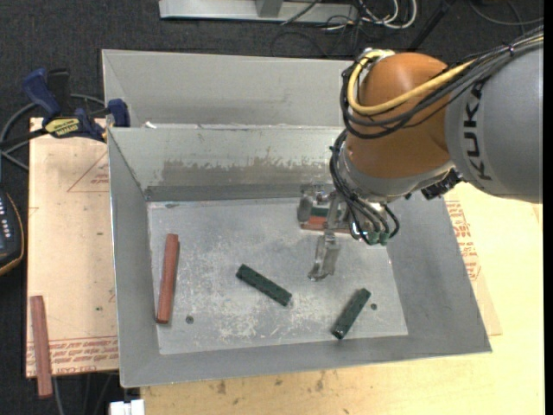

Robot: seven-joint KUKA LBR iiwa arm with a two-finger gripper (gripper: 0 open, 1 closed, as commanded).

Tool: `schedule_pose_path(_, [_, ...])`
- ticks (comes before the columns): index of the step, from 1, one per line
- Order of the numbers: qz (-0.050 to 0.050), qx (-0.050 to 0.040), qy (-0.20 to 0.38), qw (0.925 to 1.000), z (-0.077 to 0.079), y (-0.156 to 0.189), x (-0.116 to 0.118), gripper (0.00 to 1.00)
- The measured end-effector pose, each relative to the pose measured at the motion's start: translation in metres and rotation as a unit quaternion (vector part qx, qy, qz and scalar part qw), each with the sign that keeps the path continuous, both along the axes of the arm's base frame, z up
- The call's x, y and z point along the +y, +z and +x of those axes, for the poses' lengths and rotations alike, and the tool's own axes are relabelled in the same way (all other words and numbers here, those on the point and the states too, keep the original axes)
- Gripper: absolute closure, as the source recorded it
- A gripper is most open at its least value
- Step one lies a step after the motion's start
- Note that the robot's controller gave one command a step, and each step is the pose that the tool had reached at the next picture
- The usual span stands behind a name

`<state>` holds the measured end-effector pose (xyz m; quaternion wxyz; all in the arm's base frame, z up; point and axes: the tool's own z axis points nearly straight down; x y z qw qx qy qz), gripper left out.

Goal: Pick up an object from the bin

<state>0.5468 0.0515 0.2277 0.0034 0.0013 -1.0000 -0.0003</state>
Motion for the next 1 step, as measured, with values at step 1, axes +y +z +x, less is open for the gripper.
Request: schedule_pose_path(1, [0.001, -0.0053, 0.132, 0.9912, -0.0528, -0.1522, 0.0236, 0.0])
